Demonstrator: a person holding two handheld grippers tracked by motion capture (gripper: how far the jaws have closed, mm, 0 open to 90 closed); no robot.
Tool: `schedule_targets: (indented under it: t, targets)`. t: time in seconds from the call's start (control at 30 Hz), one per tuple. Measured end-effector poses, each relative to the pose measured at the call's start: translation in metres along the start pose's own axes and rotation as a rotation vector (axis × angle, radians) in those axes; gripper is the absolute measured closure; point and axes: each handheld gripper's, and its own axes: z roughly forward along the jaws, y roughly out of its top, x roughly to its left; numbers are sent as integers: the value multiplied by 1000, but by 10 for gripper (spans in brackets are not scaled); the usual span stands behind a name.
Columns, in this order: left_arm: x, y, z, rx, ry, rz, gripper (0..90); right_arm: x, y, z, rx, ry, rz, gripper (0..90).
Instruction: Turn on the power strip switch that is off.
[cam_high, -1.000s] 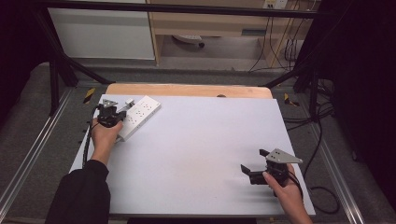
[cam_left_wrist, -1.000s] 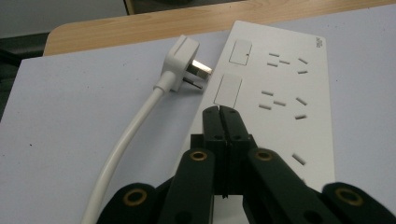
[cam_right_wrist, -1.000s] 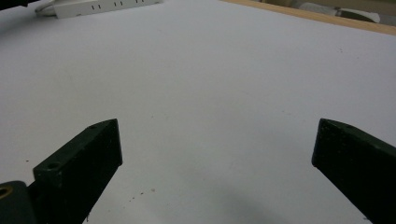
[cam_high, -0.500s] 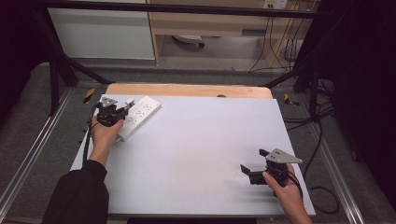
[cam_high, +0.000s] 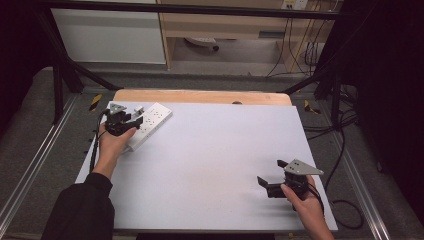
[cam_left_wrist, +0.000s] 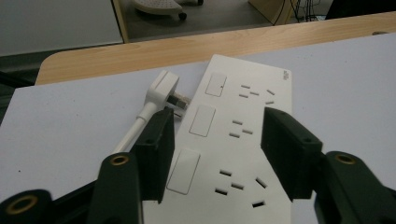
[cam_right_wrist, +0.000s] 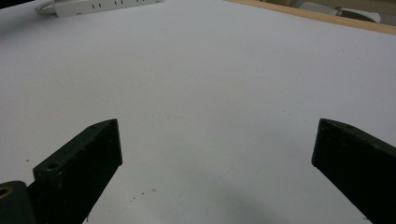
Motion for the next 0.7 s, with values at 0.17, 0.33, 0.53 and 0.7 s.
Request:
schedule_targets:
  t: [0.17, 0.33, 0.53, 0.7]
  targets:
    - [-2, 1, -2, -6, -16, -7, 282, 0, 0, 0, 2, 1, -1, 23]
    - [-6, 4, -4, -37, -29, -7, 120, 0, 0, 1, 1, -1, -5, 23]
    - [-10, 7, -6, -72, -59, -6, 82, 1, 0, 1, 2, -1, -4, 23]
    - [-12, 8, -8, -98, -70, -8, 74, 0, 0, 1, 2, 0, -3, 22]
